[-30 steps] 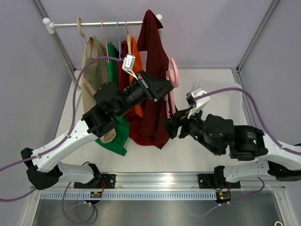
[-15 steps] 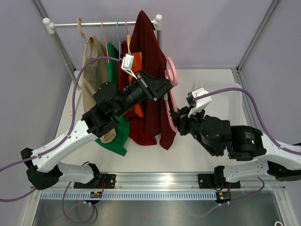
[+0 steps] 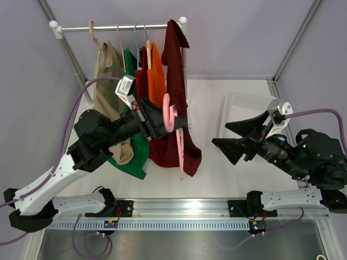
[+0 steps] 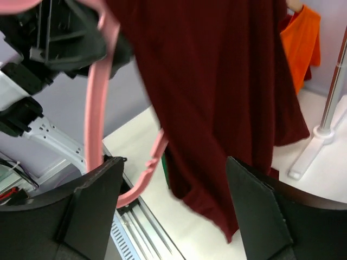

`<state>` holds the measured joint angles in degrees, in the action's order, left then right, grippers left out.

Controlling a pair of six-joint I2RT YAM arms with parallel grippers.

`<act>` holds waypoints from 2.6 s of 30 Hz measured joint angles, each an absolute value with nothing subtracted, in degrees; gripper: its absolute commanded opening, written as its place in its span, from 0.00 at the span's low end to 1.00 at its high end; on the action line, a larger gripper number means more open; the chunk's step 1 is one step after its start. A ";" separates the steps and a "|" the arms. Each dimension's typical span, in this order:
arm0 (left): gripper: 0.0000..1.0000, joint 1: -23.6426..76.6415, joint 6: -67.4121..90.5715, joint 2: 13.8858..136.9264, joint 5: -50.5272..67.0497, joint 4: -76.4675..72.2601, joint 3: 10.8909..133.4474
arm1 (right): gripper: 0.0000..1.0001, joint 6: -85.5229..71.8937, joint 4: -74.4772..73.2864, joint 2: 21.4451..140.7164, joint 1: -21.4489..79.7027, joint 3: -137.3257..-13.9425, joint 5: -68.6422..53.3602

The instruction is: Remove the t-shirt from the hanger

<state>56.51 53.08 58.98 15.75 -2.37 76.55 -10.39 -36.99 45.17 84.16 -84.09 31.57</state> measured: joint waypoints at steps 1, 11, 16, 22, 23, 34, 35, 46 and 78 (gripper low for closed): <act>0.00 56.53 53.76 57.28 17.47 -2.63 75.44 | 0.77 -9.47 -37.12 45.74 84.16 -85.76 31.57; 0.00 56.53 57.69 43.33 29.43 0.64 67.75 | 0.81 -3.57 -37.56 59.70 72.58 -101.21 18.28; 0.00 56.53 59.00 42.68 33.50 0.80 65.28 | 0.76 -3.51 -36.16 65.30 62.19 -100.66 2.37; 0.00 56.53 59.61 43.35 35.22 1.50 64.31 | 0.82 -3.62 -33.61 66.48 61.67 -95.83 -14.72; 0.00 56.53 59.68 43.38 35.35 1.56 64.31 | 0.84 -3.68 -33.10 66.17 61.63 -94.98 -16.36; 0.00 56.58 60.07 43.40 35.86 1.13 63.79 | 0.82 -5.80 -26.24 63.48 61.43 -88.73 -20.86; 0.00 56.58 60.07 43.53 35.90 0.97 63.64 | 0.79 -6.22 -25.52 63.40 61.43 -88.25 -20.75; 0.00 56.69 60.23 44.10 35.83 -0.03 62.26 | 0.00 -13.72 -15.53 63.02 61.08 -84.05 -16.34; 0.00 56.69 54.94 35.51 37.01 10.31 59.66 | 0.00 1.37 -27.64 88.18 33.15 -129.16 23.51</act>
